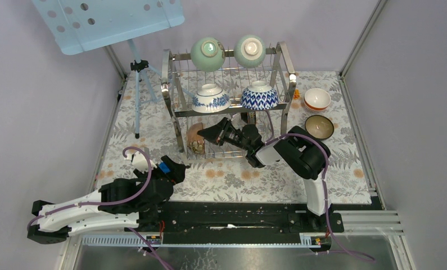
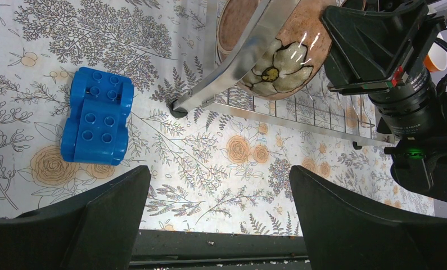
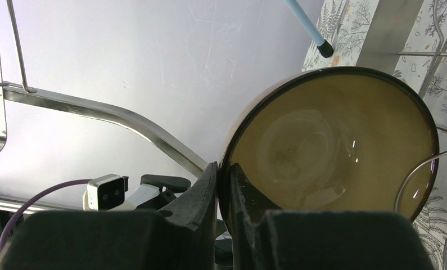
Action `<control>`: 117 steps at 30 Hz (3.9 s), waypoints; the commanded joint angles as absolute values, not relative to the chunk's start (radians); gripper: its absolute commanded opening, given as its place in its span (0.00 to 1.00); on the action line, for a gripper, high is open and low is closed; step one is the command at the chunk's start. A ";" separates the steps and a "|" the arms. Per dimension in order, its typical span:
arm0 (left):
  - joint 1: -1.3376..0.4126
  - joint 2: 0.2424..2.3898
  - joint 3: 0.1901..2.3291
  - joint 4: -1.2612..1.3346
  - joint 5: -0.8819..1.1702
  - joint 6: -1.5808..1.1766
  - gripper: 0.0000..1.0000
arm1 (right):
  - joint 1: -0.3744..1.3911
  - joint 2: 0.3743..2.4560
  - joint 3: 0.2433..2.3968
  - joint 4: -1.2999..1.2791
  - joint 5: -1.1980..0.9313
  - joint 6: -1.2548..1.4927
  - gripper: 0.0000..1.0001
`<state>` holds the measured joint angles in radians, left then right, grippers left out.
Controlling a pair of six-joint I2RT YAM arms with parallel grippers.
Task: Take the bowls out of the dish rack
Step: Pick up the bowl from the dish rack, then place the bowl at the center of the board.
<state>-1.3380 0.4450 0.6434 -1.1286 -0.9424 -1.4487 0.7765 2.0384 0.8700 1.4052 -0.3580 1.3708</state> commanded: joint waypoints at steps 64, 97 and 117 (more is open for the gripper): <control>-1.339 0.457 0.733 -1.125 -0.936 -1.424 0.99 | 1.000 1.420 0.455 1.329 -0.428 1.081 0.00; -1.340 0.672 0.794 -1.026 -0.704 -1.203 0.99 | 1.408 1.014 0.757 -0.143 0.260 0.049 0.00; -1.339 0.741 0.802 -0.818 -0.527 -0.996 0.99 | 1.771 1.178 0.856 -0.391 0.485 -0.409 0.00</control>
